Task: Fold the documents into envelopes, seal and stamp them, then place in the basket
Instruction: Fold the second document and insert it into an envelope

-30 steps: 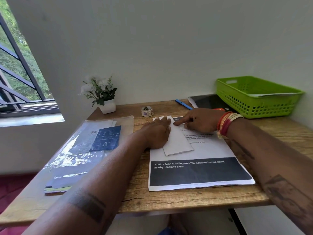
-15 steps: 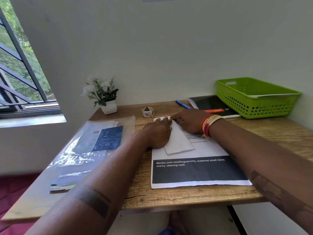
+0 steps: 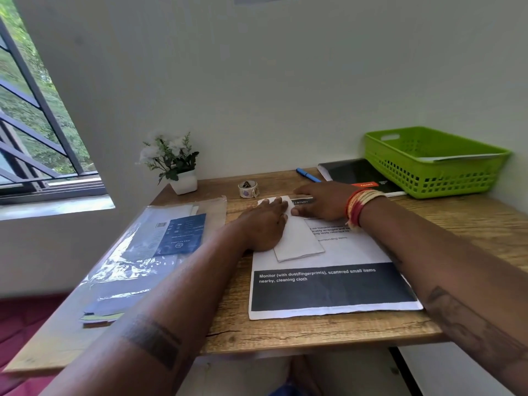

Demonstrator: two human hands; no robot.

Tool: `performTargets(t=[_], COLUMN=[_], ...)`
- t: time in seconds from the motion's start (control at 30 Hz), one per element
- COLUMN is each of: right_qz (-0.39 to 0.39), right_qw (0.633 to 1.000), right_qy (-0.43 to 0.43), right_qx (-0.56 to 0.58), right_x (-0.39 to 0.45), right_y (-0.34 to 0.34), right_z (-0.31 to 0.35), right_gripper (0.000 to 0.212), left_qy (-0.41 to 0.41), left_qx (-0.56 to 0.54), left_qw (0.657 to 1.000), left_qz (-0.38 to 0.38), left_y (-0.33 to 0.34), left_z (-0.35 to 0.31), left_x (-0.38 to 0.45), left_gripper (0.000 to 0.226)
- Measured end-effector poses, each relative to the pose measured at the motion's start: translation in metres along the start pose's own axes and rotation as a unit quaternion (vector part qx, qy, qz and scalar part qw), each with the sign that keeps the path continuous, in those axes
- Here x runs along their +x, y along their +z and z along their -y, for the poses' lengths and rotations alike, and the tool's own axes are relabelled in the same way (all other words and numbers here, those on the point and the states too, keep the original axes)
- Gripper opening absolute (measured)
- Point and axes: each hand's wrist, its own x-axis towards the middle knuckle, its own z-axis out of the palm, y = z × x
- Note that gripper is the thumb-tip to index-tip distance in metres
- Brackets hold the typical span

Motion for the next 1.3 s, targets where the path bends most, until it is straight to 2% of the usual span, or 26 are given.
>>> performTargets(t=[0.17, 0.33, 0.63, 0.83, 1.07, 1.17, 1.3], right_qz=[0.043, 0.05, 0.127, 0.169, 0.179, 0.147, 0.056], right_qw=[0.999, 0.999, 0.991, 0.984, 0.982, 0.984, 0.991], right_qy=[-0.002, -0.008, -0.029, -0.04, -0.058, -0.069, -0.049], right_qx=[-0.005, -0.012, -0.034, -0.028, -0.005, 0.068, 0.108], right_x=[-0.013, -0.021, -0.039, -0.042, -0.039, -0.041, -0.049], right_y=[-0.011, -0.017, -0.027, -0.029, -0.023, -0.02, -0.013], right_z=[-0.002, -0.003, 0.004, 0.003, -0.005, -0.013, -0.016], right_gripper=[0.081, 0.091, 0.087, 0.096, 0.106, 0.095, 0.063], left_qy=[0.0, -0.002, -0.007, -0.011, -0.013, -0.014, 0.002], left_qx=[0.003, 0.0, -0.003, -0.003, -0.002, -0.05, -0.095], left_qw=[1.0, 1.0, 1.0, 1.0, 1.0, 0.996, 0.977], left_qz=[0.004, -0.011, -0.011, -0.015, -0.02, -0.067, -0.193], left_y=[-0.001, 0.003, 0.001, 0.001, 0.001, 0.004, 0.005], left_z=[0.0, 0.002, -0.001, -0.002, -0.003, -0.003, -0.003], left_x=[0.001, 0.003, -0.001, -0.002, -0.003, -0.007, -0.019], left_gripper=[0.056, 0.056, 0.055, 0.054, 0.054, 0.053, 0.046])
